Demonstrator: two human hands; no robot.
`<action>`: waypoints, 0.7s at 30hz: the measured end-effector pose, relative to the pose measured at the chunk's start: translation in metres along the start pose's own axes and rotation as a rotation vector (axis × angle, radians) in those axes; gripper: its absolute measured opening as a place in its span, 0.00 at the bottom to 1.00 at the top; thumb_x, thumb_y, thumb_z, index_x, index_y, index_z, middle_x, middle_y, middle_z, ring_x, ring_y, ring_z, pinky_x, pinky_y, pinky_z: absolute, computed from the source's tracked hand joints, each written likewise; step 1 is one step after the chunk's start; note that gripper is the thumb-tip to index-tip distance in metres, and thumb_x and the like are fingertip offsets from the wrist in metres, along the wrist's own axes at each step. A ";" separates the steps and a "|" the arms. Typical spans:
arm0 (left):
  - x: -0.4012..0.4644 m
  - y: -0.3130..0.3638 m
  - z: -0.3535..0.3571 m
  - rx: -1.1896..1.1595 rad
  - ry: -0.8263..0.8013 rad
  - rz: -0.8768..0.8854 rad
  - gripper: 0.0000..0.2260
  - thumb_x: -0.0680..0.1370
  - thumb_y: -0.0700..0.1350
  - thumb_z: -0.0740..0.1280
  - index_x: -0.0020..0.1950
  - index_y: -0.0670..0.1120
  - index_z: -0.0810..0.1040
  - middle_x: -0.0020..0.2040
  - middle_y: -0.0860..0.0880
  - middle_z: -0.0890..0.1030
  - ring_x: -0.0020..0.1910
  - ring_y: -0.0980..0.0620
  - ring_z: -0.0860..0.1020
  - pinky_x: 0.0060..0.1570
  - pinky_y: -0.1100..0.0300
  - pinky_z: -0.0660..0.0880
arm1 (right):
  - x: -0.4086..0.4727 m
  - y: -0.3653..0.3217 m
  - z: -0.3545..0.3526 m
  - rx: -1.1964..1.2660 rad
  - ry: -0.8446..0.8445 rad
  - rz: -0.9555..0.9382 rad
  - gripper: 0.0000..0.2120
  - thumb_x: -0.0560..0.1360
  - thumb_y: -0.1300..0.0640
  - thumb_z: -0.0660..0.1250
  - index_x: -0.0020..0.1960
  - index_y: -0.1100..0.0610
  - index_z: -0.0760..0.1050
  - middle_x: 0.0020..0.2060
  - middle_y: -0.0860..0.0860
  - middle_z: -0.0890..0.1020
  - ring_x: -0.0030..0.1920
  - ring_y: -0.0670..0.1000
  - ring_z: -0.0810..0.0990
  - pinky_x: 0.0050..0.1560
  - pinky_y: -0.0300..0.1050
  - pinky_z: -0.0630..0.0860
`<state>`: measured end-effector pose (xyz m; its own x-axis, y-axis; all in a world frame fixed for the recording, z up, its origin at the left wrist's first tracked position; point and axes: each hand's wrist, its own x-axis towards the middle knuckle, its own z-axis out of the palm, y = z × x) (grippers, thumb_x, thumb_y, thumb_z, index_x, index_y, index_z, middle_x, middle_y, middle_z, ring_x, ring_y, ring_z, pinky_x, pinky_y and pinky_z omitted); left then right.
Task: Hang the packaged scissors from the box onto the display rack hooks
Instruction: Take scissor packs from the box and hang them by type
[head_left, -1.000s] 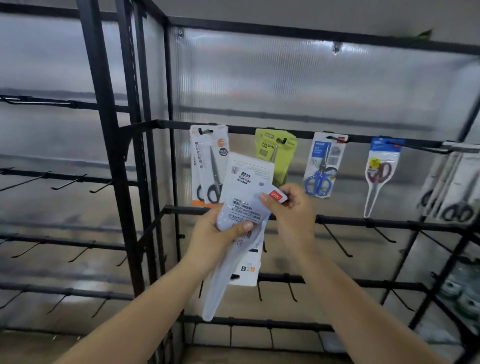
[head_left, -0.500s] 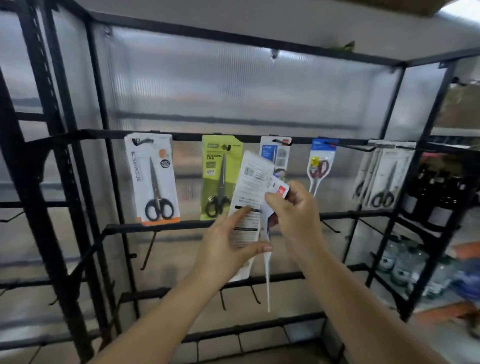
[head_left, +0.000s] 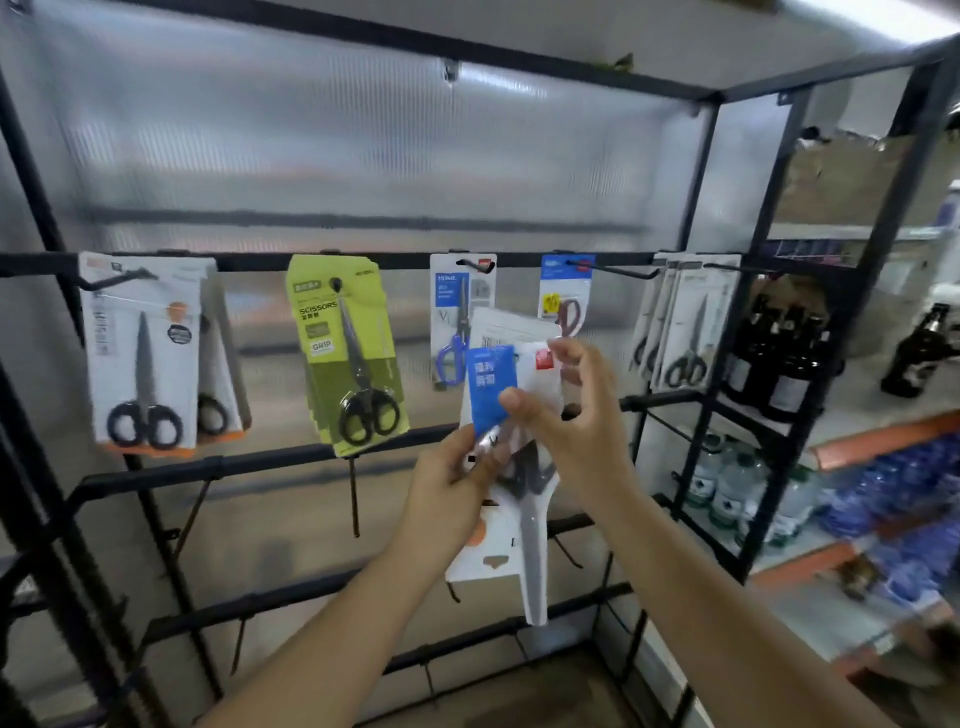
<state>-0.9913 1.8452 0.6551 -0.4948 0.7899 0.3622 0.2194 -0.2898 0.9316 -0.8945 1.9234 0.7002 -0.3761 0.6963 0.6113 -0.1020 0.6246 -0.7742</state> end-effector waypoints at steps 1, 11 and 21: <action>0.004 -0.001 0.005 -0.031 0.011 -0.028 0.07 0.79 0.42 0.63 0.54 0.48 0.78 0.38 0.42 0.78 0.32 0.45 0.72 0.20 0.62 0.67 | 0.004 0.004 -0.007 0.089 -0.042 0.026 0.28 0.64 0.48 0.76 0.59 0.50 0.66 0.54 0.47 0.71 0.52 0.40 0.75 0.46 0.30 0.75; 0.057 0.011 0.066 -0.123 0.076 -0.078 0.09 0.75 0.41 0.69 0.51 0.54 0.80 0.39 0.51 0.83 0.28 0.52 0.77 0.17 0.64 0.67 | 0.069 0.049 -0.081 -0.049 0.135 -0.066 0.21 0.71 0.65 0.70 0.60 0.48 0.73 0.44 0.42 0.73 0.40 0.39 0.74 0.42 0.26 0.73; 0.090 0.006 0.096 -0.073 0.205 -0.084 0.14 0.77 0.34 0.65 0.54 0.52 0.79 0.51 0.57 0.83 0.47 0.52 0.83 0.31 0.62 0.79 | 0.143 0.085 -0.134 -0.222 0.058 -0.076 0.23 0.76 0.59 0.65 0.70 0.57 0.66 0.57 0.50 0.71 0.64 0.51 0.69 0.69 0.46 0.64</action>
<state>-0.9539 1.9660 0.6903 -0.6712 0.6887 0.2744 0.1119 -0.2718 0.9558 -0.8333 2.1233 0.7441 -0.3210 0.6596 0.6796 0.0797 0.7339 -0.6746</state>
